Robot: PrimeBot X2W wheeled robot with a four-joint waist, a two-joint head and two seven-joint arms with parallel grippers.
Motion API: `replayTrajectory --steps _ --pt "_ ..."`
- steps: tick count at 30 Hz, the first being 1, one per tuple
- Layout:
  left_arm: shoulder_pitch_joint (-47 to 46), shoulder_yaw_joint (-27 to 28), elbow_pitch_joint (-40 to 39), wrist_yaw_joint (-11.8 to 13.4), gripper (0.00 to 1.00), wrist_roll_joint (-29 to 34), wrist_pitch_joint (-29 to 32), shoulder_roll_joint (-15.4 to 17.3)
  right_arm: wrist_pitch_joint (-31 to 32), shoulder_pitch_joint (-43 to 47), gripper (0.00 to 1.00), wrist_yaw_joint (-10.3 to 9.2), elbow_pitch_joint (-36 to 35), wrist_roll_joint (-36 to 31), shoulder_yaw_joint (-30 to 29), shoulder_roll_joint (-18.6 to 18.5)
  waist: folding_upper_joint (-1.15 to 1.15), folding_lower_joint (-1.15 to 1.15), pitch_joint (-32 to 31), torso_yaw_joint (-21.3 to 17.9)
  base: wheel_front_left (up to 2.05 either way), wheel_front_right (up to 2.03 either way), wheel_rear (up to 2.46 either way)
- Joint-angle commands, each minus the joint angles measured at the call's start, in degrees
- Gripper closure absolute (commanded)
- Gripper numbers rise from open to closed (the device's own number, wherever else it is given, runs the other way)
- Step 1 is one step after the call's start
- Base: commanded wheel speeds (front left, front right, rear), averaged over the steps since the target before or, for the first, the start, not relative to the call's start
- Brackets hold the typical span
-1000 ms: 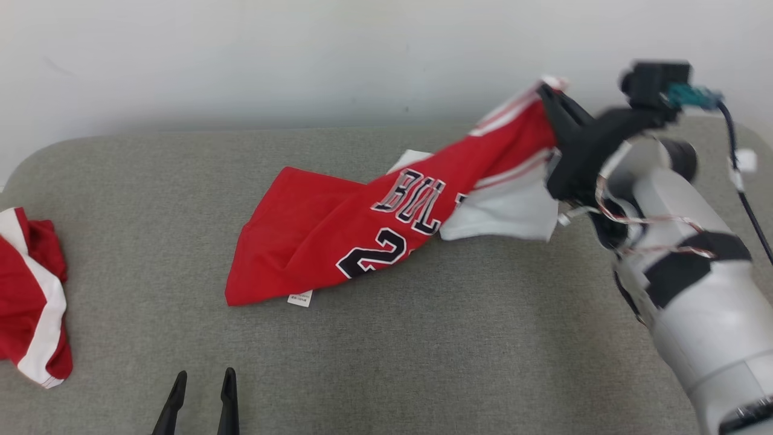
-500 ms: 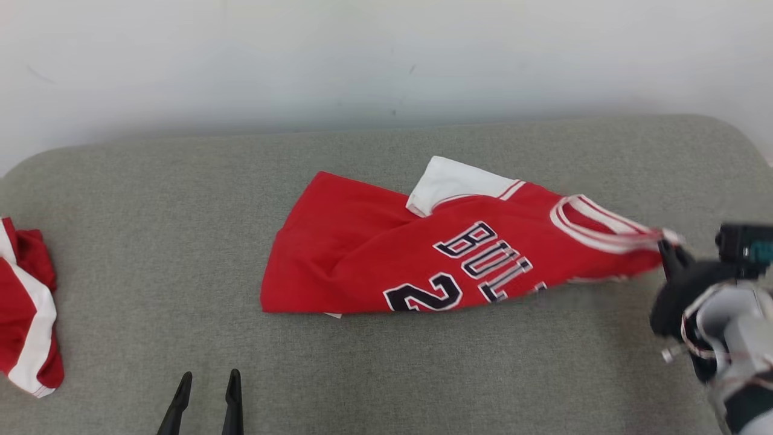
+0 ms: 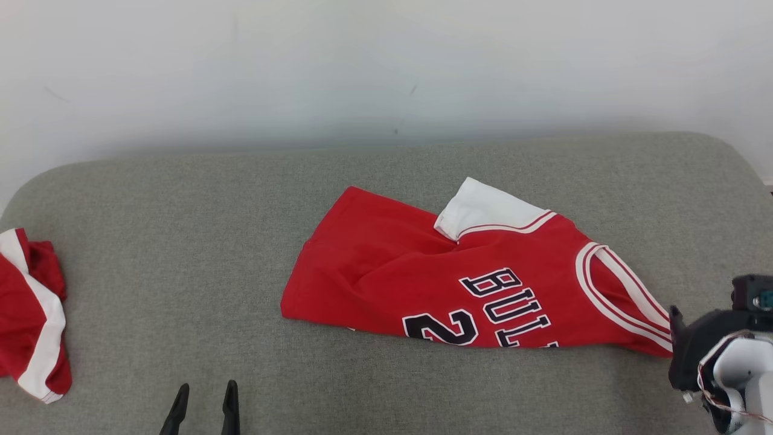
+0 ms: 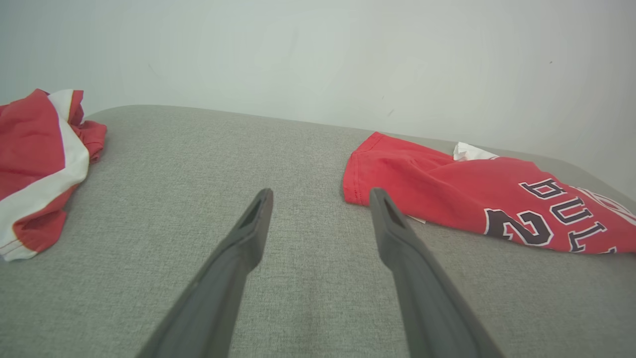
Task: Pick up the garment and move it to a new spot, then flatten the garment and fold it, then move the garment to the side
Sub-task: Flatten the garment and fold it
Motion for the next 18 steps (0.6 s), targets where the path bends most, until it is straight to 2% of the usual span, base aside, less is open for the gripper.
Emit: replayTrajectory --steps 1,5,8,14,18 --pt "0.4 0.1 -0.1 0.1 0.0 -0.3 -0.2 0.0 2.0 0.7 0.0 0.03 -3.4 -0.6 -0.6 1.4 0.0 0.0 -0.3 -0.1 0.0 0.0 0.0" --pt "0.8 0.3 -0.6 0.1 0.0 -0.1 -0.2 -0.1 12.2 -0.1 0.0 0.03 -14.2 -0.5 -0.6 4.8 0.0 0.0 0.0 -0.4 0.0 0.0 0.0" --pt "-0.1 0.1 -0.9 0.1 0.0 0.1 -0.2 0.2 18.8 -2.9 0.0 0.03 -17.2 0.1 0.7 6.1 0.0 0.0 1.0 -0.2 0.0 0.0 0.0" --pt "-2.3 -1.3 -1.3 0.1 0.0 0.0 -0.2 1.3 25.6 -10.2 0.0 0.03 -14.2 0.9 0.1 7.6 0.0 0.0 4.5 1.7 0.0 0.0 0.0" --pt "-4.1 -2.2 -1.5 0.1 0.0 -0.3 -0.2 2.1 25.4 -15.2 0.0 0.03 -8.8 -0.3 -3.0 7.5 0.0 0.0 7.6 3.6 0.0 0.0 0.0"
